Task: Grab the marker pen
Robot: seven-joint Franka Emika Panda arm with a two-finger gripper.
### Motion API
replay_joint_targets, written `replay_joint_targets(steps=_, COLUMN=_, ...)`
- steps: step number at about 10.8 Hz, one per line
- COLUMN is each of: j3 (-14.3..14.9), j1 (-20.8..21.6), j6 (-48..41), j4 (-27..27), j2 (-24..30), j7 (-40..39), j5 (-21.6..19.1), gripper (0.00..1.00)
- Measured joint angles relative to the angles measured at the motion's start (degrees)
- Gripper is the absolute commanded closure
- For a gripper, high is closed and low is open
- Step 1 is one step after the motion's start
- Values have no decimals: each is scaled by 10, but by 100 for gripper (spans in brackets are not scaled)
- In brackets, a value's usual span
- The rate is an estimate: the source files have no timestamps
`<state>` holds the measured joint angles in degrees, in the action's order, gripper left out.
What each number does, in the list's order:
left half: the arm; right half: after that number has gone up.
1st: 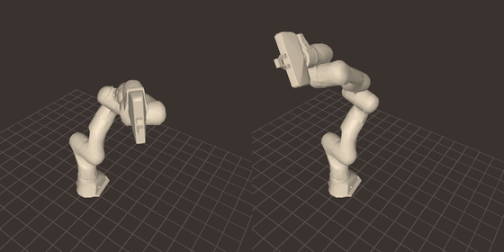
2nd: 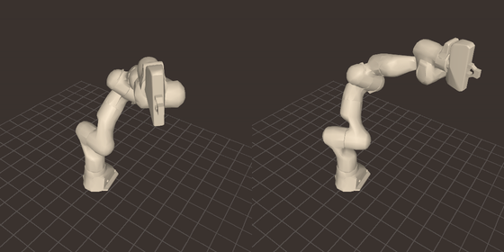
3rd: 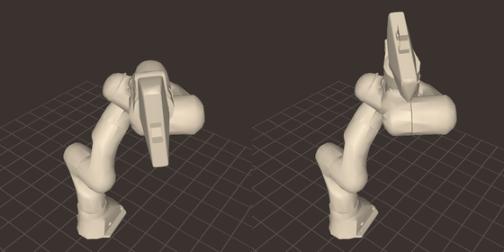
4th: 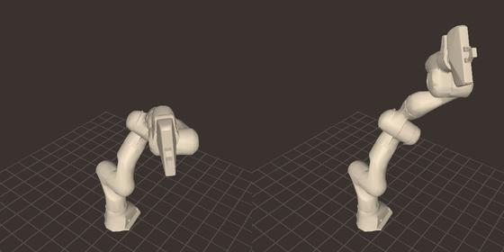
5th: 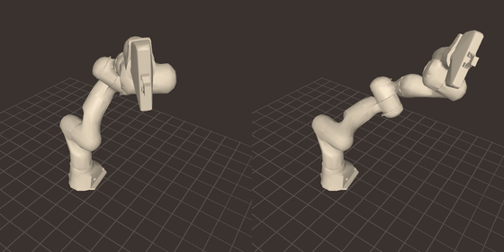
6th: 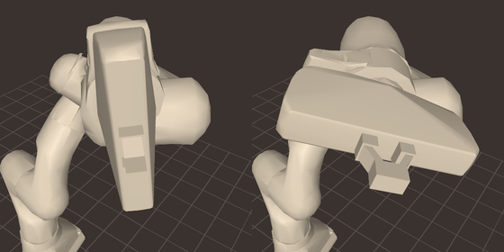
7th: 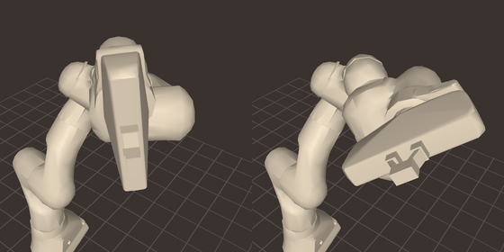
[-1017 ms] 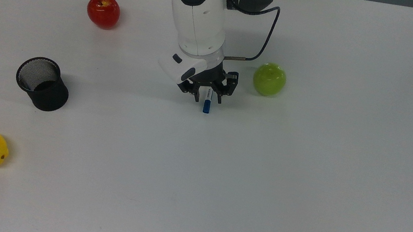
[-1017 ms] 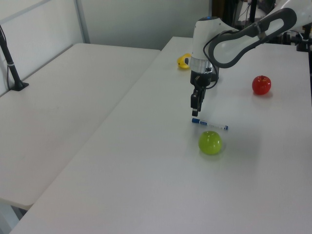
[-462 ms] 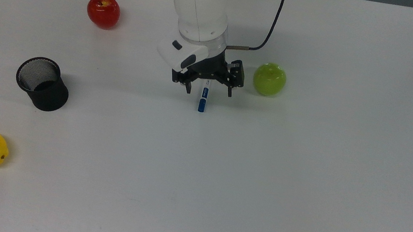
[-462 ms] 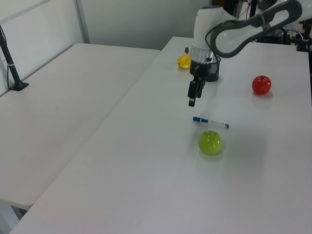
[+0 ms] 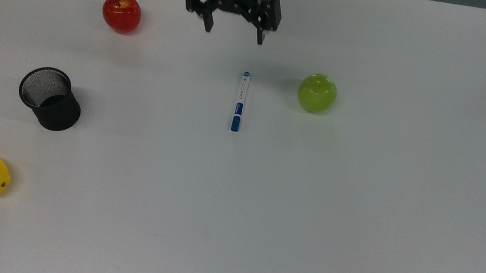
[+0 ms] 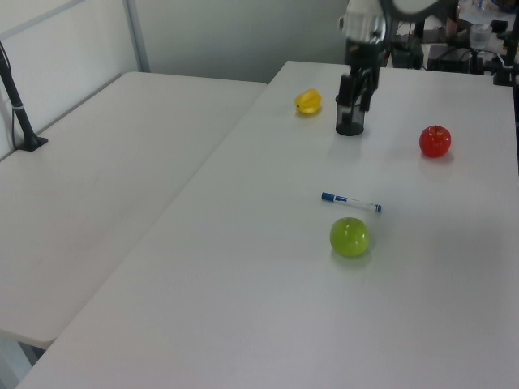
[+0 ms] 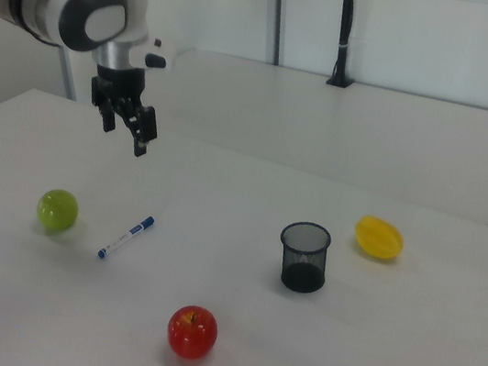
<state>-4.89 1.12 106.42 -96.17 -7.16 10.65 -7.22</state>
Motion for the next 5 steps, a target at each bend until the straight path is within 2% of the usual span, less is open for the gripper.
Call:
replay_joint_targets(steps=2, j3=20, j1=-5, j6=-50, j4=-1, j2=58, j7=2, j5=0, gripper=0)
replay_joint_targets(steps=5, j3=50, j1=-4, j6=-107, j4=7, j2=107, j7=3, j5=0, gripper=0)
